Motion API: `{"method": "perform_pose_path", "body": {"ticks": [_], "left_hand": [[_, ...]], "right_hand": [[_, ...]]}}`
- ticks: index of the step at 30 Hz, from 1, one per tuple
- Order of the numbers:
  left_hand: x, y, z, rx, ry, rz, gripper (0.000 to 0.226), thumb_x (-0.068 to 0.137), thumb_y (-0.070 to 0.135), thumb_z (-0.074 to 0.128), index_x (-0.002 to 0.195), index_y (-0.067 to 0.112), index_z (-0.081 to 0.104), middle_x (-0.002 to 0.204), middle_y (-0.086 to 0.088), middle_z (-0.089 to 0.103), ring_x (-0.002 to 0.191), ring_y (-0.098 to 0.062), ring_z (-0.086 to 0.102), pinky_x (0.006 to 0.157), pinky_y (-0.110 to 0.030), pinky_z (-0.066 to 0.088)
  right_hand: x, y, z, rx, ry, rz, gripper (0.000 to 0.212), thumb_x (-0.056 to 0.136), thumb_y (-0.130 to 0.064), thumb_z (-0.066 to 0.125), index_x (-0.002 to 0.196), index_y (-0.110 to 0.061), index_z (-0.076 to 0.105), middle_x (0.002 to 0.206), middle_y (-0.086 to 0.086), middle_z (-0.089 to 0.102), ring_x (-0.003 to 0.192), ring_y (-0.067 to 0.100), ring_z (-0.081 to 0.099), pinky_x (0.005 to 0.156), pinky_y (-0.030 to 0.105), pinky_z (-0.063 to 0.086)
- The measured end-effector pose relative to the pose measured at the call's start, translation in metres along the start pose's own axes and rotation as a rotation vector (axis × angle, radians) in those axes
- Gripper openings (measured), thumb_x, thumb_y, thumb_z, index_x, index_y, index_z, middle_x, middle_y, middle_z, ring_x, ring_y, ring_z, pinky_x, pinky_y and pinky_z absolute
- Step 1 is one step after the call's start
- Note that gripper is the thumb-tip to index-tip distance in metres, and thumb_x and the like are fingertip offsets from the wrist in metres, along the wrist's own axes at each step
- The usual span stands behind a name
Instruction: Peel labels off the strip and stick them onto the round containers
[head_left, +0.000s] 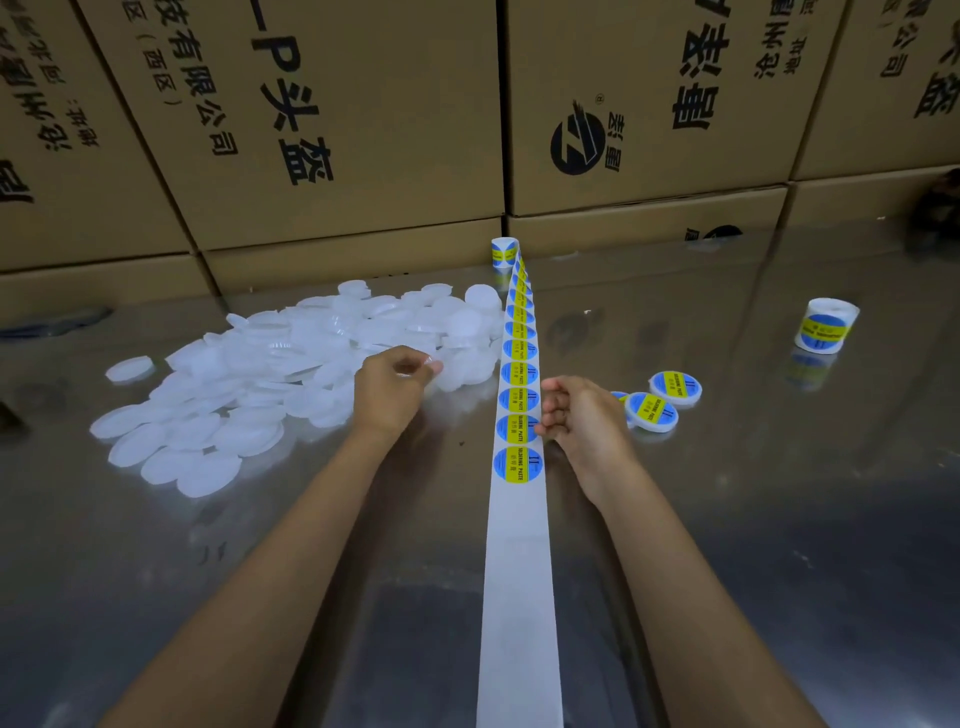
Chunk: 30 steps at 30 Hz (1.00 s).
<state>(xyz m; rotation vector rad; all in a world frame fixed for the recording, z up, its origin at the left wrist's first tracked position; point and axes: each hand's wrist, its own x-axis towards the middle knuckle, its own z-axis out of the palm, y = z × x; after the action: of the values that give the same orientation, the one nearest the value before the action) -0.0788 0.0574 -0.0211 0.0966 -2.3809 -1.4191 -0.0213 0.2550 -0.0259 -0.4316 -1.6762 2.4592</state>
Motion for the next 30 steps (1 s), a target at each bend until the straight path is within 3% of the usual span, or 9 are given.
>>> {"method": "perform_pose_path", "body": {"ticks": [4,6,9,12,14,18,22,26,30], "left_hand": [[-0.018,0.002,-0.021,-0.295,0.017,-0.180,0.009,0.093,0.018,0.070,0.091,0.010,0.070,0.089,-0.004,0.073,0.080,-0.021,0.066,0.075,-0.025,0.057],[-0.032,0.002,-0.031,-0.440,-0.036,-0.260,0.013,0.095,0.018,0.067,0.099,0.007,0.070,0.090,-0.005,0.074,0.078,-0.021,0.069,0.080,-0.028,0.058],[-0.050,0.002,-0.040,-0.677,-0.146,-0.353,0.018,0.099,0.015,0.060,0.111,0.003,0.067,0.112,-0.011,0.072,0.090,-0.021,0.071,0.076,-0.030,0.061],[-0.068,0.007,-0.036,-0.789,-0.298,-0.410,0.026,0.103,0.017,0.052,0.122,0.002,0.060,0.117,-0.017,0.071,0.094,-0.025,0.073,0.072,-0.031,0.061],[-0.078,0.010,-0.025,-0.733,-0.340,-0.383,0.030,0.106,0.021,0.046,0.127,0.002,0.055,0.117,-0.019,0.071,0.098,-0.027,0.073,0.082,-0.034,0.060],[-0.089,0.018,-0.006,-0.434,-0.266,-0.178,0.024,0.107,0.029,0.044,0.108,0.007,0.054,0.119,-0.019,0.068,0.107,-0.027,0.070,0.100,-0.041,0.052],[-0.089,0.014,0.001,-0.266,-0.362,-0.043,0.031,0.108,0.030,0.039,0.108,-0.001,0.045,0.111,-0.022,0.062,0.105,-0.029,0.062,0.100,-0.042,0.050],[-0.086,0.009,0.000,-0.117,-0.369,0.016,0.029,0.108,0.034,0.036,0.104,0.006,0.044,0.095,-0.006,0.054,0.084,-0.014,0.050,0.072,-0.016,0.040],[-0.084,0.006,0.002,-0.244,-0.361,-0.068,0.029,0.108,0.033,0.038,0.107,0.005,0.047,0.109,-0.014,0.065,0.101,-0.021,0.063,0.094,-0.032,0.047]], "right_hand": [[-0.006,-0.010,-0.012,-0.402,0.014,-0.313,0.020,0.094,-0.009,0.055,0.085,-0.018,0.070,0.077,-0.001,0.070,0.065,0.002,0.062,0.060,0.014,0.046],[-0.014,-0.011,-0.017,-0.522,-0.080,-0.356,0.013,0.091,-0.007,0.061,0.093,-0.016,0.070,0.090,-0.001,0.071,0.078,0.001,0.063,0.070,0.014,0.047],[-0.025,-0.004,-0.020,-0.884,-0.307,-0.304,0.030,0.085,-0.014,0.074,0.114,-0.016,0.067,0.113,-0.002,0.066,0.104,0.011,0.061,0.095,0.026,0.047],[-0.032,0.000,-0.019,-1.148,-0.378,-0.363,0.041,0.082,-0.024,0.078,0.120,-0.018,0.066,0.121,-0.003,0.060,0.114,0.017,0.052,0.103,0.033,0.041],[-0.035,-0.002,-0.019,-1.143,-0.395,-0.371,0.044,0.080,-0.027,0.080,0.121,-0.020,0.066,0.122,-0.004,0.060,0.117,0.017,0.050,0.103,0.034,0.041],[-0.039,-0.003,-0.019,-1.196,-0.434,-0.377,0.050,0.077,-0.034,0.082,0.123,-0.024,0.065,0.126,-0.007,0.057,0.122,0.015,0.044,0.107,0.031,0.036],[-0.039,-0.002,-0.018,-1.191,-0.438,-0.369,0.046,0.076,-0.035,0.082,0.118,-0.027,0.066,0.123,-0.009,0.056,0.123,0.014,0.039,0.108,0.031,0.033],[-0.038,0.001,-0.015,-1.159,-0.392,-0.376,0.037,0.077,-0.031,0.082,0.110,-0.024,0.068,0.115,-0.007,0.059,0.116,0.012,0.040,0.102,0.027,0.035],[-0.037,0.005,-0.011,-1.111,-0.348,-0.358,0.029,0.076,-0.023,0.082,0.102,-0.018,0.070,0.104,-0.001,0.062,0.108,0.018,0.048,0.091,0.027,0.041]]}}
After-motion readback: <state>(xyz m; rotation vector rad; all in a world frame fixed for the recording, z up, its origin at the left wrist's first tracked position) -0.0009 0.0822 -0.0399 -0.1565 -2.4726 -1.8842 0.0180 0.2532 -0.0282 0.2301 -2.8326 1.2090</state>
